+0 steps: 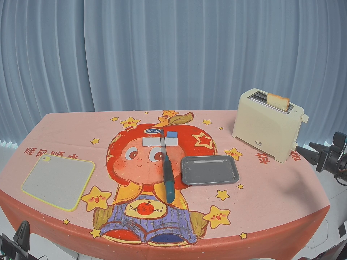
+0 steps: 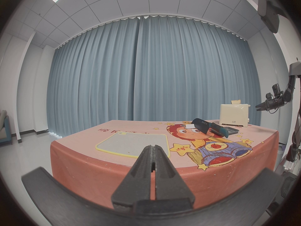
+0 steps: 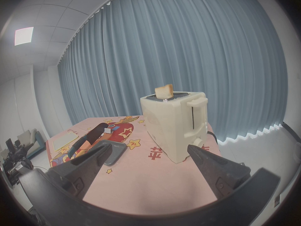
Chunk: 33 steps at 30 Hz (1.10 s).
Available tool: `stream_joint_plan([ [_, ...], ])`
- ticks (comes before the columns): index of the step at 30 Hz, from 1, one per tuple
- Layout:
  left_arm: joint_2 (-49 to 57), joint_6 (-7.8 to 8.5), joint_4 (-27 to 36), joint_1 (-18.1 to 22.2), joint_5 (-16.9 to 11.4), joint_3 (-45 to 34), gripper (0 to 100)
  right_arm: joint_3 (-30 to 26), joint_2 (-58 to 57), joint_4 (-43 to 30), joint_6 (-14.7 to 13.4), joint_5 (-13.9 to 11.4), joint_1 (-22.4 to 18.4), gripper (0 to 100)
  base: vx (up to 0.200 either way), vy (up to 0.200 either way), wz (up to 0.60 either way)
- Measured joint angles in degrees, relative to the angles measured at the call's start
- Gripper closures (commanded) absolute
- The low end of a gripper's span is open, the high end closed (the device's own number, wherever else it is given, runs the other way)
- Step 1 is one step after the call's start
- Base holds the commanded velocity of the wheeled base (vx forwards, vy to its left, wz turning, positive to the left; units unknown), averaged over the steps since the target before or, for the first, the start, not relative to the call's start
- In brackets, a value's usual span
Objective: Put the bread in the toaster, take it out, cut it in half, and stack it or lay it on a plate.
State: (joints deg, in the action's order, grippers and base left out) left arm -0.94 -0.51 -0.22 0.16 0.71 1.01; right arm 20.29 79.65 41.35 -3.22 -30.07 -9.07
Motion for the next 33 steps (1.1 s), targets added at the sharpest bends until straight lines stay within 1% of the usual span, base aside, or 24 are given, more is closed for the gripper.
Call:
stream_joint_plan([
  [5,0.0,-0.02,0.0,0.0,0.0,0.0,100,-0.8,0.5,-0.4,0.3,0.1,-0.7,0,0.000,0.000,0.00],
  [9,0.0,0.00,0.0,0.0,0.0,0.0,100,-1.0,1.9,-0.1,1.1,0.1,-1.2,0,0.000,0.000,0.00],
  [15,0.0,0.00,0.0,0.0,0.0,0.0,100,-0.9,5.4,0.2,2.1,0.2,-2.9,0,0.000,0.000,0.00],
  [16,0.0,0.00,0.0,0.0,0.0,0.0,100,-0.9,5.8,0.2,2.2,0.2,-3.2,100,0.000,0.000,0.00],
  [23,0.0,0.00,0.0,0.0,0.0,0.0,100,-1.0,9.4,0.2,3.2,0.4,-4.9,100,0.000,0.000,0.00],
  [29,0.0,0.00,0.0,0.0,0.0,0.0,100,0.2,14.0,0.6,3.2,3.2,-5.7,100,0.000,0.000,0.00],
  [33,0.0,0.00,0.0,0.0,0.0,0.0,100,1.0,16.2,0.9,3.1,3.6,-5.9,100,0.000,0.000,0.00],
])
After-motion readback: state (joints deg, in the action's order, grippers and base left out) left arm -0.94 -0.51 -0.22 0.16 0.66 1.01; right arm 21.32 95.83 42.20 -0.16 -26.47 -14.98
